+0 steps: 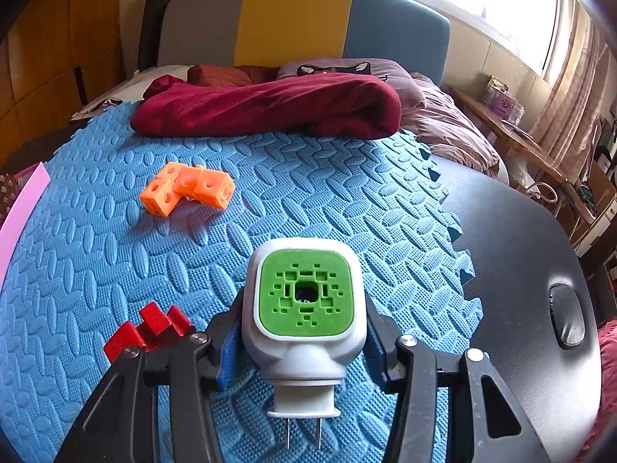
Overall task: Organize rigid objects
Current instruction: 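Carry the magenta toy into the tray and open the left gripper, then carry the white-green plug into the tray and release it with the right gripper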
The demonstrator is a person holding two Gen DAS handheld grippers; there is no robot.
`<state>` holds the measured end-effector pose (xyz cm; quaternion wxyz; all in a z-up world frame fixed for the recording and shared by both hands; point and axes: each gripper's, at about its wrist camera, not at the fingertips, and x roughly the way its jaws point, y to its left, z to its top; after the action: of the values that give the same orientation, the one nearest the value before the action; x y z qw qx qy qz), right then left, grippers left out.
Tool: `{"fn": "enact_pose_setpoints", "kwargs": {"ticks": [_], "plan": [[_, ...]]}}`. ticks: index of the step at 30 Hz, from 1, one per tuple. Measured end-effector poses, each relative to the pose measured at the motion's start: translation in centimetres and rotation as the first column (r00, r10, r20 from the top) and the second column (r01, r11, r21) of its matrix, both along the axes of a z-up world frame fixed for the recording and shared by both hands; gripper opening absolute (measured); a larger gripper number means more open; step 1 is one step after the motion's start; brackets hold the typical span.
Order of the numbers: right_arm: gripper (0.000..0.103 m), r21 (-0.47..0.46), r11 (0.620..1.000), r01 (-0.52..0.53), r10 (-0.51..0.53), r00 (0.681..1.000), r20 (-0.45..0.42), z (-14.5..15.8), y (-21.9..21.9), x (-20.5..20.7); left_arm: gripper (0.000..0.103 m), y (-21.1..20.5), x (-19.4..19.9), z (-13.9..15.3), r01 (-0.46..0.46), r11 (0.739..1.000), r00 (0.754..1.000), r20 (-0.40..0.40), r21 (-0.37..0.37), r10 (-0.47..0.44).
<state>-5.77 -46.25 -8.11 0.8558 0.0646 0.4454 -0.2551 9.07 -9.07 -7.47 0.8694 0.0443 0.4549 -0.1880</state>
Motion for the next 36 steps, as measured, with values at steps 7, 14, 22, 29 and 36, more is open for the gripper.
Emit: {"fn": "enact_pose_setpoints", "kwargs": {"ticks": [7,14,22,29,36], "plan": [[0.052,-0.001,1.000,-0.001,0.001,1.000,0.000,0.0,0.0,0.0,0.045,0.5,-2.2,1.5,0.005,1.000,0.997,0.075,0.021,-0.006],[0.052,-0.025,1.000,-0.012,0.012,1.000,-0.007,0.1,0.3,-0.1,0.057,1.4,-4.7,3.8,-0.015,0.999,0.985,0.173,0.028,0.010],[0.052,-0.054,0.998,-0.024,0.023,0.999,-0.025,0.3,0.7,-0.1,0.057,1.8,-6.3,5.2,-0.007,1.000,0.975,0.220,0.019,0.002],[0.052,-0.050,0.999,-0.023,0.021,0.999,-0.026,0.3,0.5,-0.2,0.057,2.2,-6.8,5.5,-0.010,1.000,0.974,0.225,0.016,0.006],[0.052,-0.050,0.998,-0.027,0.025,0.999,-0.028,0.3,0.6,-0.2,0.057,2.5,-7.1,5.1,-0.012,1.000,0.976,0.220,0.022,0.007]]}}
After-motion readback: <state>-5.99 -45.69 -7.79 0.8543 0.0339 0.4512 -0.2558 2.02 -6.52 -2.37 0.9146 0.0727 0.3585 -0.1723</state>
